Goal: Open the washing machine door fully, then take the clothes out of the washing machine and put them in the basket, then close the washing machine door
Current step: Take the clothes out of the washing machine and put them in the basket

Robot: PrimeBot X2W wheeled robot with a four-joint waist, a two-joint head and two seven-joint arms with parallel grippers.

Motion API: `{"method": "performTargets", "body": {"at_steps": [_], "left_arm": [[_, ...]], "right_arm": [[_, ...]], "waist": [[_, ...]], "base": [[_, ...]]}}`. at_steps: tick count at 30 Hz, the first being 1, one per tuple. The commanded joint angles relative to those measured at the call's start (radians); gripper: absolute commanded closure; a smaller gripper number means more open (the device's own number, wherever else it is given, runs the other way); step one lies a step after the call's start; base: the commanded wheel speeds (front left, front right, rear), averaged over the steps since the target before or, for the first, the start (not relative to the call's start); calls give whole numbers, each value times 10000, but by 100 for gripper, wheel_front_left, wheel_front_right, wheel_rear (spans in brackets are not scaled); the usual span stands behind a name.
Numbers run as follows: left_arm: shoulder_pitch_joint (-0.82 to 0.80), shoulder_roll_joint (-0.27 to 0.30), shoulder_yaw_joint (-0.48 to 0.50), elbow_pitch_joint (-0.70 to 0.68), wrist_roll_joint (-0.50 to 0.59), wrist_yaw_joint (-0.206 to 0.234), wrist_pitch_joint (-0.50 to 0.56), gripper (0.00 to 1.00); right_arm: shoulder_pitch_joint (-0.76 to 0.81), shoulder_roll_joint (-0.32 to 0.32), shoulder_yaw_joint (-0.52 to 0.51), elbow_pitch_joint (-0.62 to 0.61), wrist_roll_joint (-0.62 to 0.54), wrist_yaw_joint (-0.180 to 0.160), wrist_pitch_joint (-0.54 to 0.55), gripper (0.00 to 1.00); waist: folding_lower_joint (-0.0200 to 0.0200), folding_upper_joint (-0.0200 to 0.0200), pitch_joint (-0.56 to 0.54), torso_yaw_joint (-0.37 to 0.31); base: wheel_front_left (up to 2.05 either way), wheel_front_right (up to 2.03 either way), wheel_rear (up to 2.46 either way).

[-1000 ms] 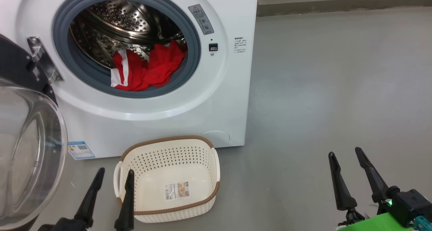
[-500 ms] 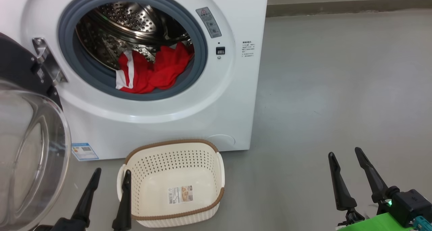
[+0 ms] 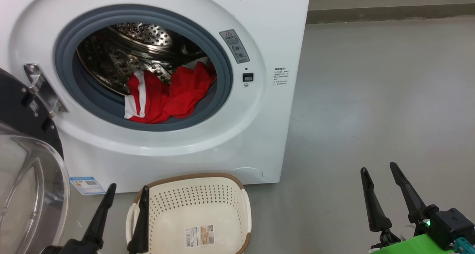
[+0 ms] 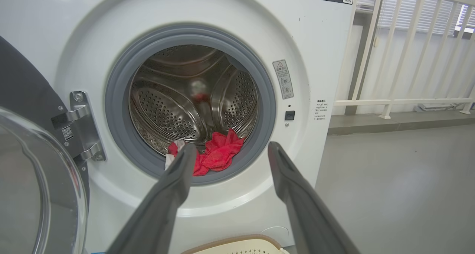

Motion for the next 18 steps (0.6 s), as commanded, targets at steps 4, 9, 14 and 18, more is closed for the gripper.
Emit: {"method": "performTargets", "body": {"at_steps": [4, 9, 14, 18], "left_arm": [[-275, 62, 293, -306, 80, 133, -121, 0], [-294, 38, 272, -394, 103, 215, -122, 0], [-280, 35, 267, -419, 121, 279, -122, 0], [-249, 31, 242, -436, 112, 299, -122, 0]], "right_arm": [[-177, -129, 282, -228, -70, 63, -64, 0], [-217, -129, 287, -243, -67, 63, -64, 0], [-234, -129, 276, -226, -80, 63, -64, 0], [-234, -129, 288, -236, -97, 63, -64, 0]], "waist": [[0, 0, 44, -2], [0, 0, 110, -3], [0, 0, 108, 2], [0, 0, 110, 9]], "base": [[16, -16, 0], [0, 0, 0], [0, 0, 0], [0, 0, 0]]}}
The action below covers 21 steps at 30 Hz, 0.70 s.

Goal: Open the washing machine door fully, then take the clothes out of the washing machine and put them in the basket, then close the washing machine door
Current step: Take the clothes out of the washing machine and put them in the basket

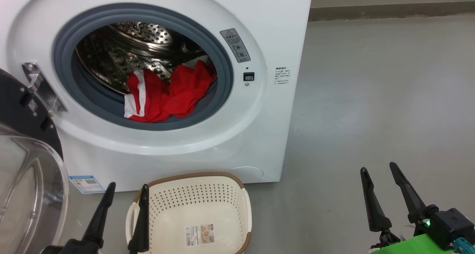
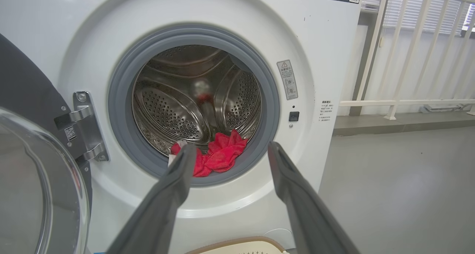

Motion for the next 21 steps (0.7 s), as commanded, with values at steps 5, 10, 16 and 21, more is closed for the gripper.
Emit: {"method": "performTargets", "body": {"at_steps": [5, 10, 16, 21], "left_arm": [[-256, 60, 277, -321, 69, 90, -122, 0], [-303, 60, 251, -286, 53, 148, -122, 0], [-475, 36, 218, -275, 20, 206, -122, 0], [-781, 17, 160, -287, 0, 206, -122, 0]], "right_arm": [[-253, -129, 319, -262, -89, 63, -64, 0], [-285, -129, 338, -301, -50, 63, -65, 0], [-373, -129, 373, -347, -50, 63, -65, 0], [-546, -129, 417, -433, -116, 63, -65, 0]], "waist": [[0, 0, 88, 11], [0, 0, 217, 29], [0, 0, 461, 92], [0, 0, 901, 166]], "base": [[0, 0, 0], [0, 0, 0], [0, 0, 0], [0, 0, 0]]}}
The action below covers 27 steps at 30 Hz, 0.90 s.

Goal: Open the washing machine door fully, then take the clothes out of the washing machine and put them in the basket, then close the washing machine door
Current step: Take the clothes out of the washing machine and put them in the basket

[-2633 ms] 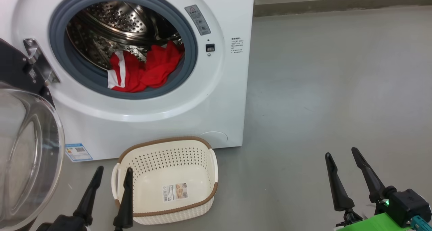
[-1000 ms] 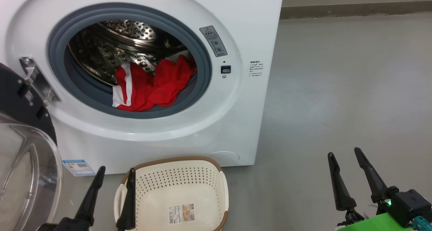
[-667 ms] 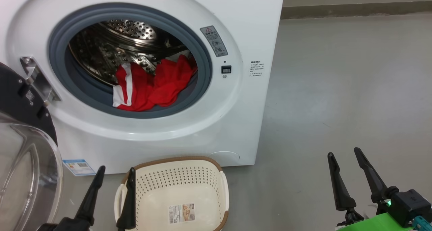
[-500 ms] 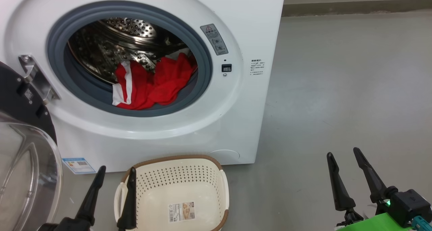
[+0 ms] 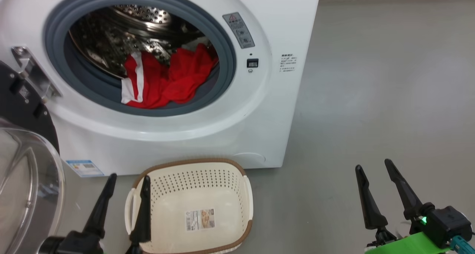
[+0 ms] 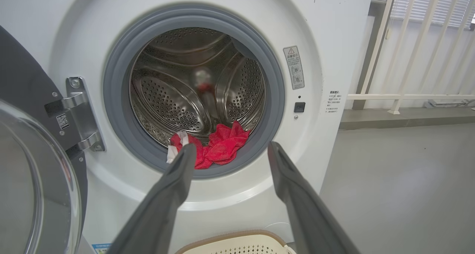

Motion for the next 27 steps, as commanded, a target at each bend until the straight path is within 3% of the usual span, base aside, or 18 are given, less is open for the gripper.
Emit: {"method": "performTargets", "body": {"at_steps": [1, 12, 27], "left_arm": [[-646, 20, 248, -286, 5, 84, -122, 0], [-1785, -28, 372, -70, -172, 30, -122, 0], [-4565, 241, 718, 1725, -537, 92, -15, 0]], "right_arm": [[-545, -129, 219, -329, -130, 63, -65, 0], [-1072, -129, 228, -436, -224, 63, -65, 0], [-1873, -129, 470, -338, -288, 63, -65, 0]], "waist": [[0, 0, 388, 78], [0, 0, 1569, 224], [0, 0, 2801, -77]], "base": [[0, 0, 0], [0, 0, 0], [0, 0, 0]]}}
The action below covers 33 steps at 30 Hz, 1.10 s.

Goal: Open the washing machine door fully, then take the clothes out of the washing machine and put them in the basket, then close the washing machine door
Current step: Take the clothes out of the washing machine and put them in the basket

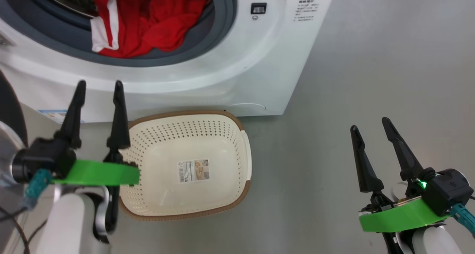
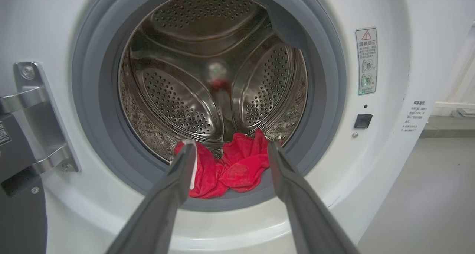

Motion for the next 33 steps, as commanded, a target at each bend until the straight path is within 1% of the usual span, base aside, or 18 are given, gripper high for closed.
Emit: {"method": "performTargets", "body": {"at_steps": [1, 8, 10, 13, 19, 20, 28, 32, 33], "left_arm": [[-463, 338, 350, -15, -125, 5, -28, 0], [-1729, 477, 341, 972, -307, -166, 6, 0], [-2083, 417, 343, 1236, -490, -292, 1, 0], [-2566, 423, 269, 1679, -500, -344, -9, 0], [-3663, 618, 301, 2694, -480, -329, -38, 0], [-3663, 618, 301, 2694, -480, -329, -38, 0], [-5087, 978, 376, 4209, -437, -321, -83, 0], [-5767, 1114, 344, 4823, -324, -262, -106, 0], [-6126, 1197, 313, 5151, -232, -165, -111, 0]], "right_arm": [[-234, -100, 295, -194, -131, 63, -63, 0], [-439, -100, 419, -175, -144, 63, -63, 0], [-509, -100, 453, -171, -158, 63, -63, 0], [-605, -100, 509, -170, -179, 63, -63, 0], [-839, -100, 648, -161, -182, 63, -63, 0], [-839, -100, 648, -161, -182, 63, -63, 0], [-976, -100, 751, -117, -106, 63, -63, 0], [-1068, -100, 756, -167, -90, 63, -63, 0], [-1118, -100, 771, -180, -74, 63, -63, 0]], "waist": [[0, 0, 207, -171], [0, 0, 549, -432], [0, 0, 672, -502], [0, 0, 854, -602], [0, 0, 1204, -809], [0, 0, 1204, -809], [0, 0, 1624, -1037], [0, 0, 1856, -1123], [0, 0, 1979, -1172]], "base": [[0, 0, 0], [0, 0, 0], [0, 0, 0], [0, 0, 0], [0, 0, 0], [0, 0, 0], [0, 0, 0], [0, 0, 0], [0, 0, 0]]}}
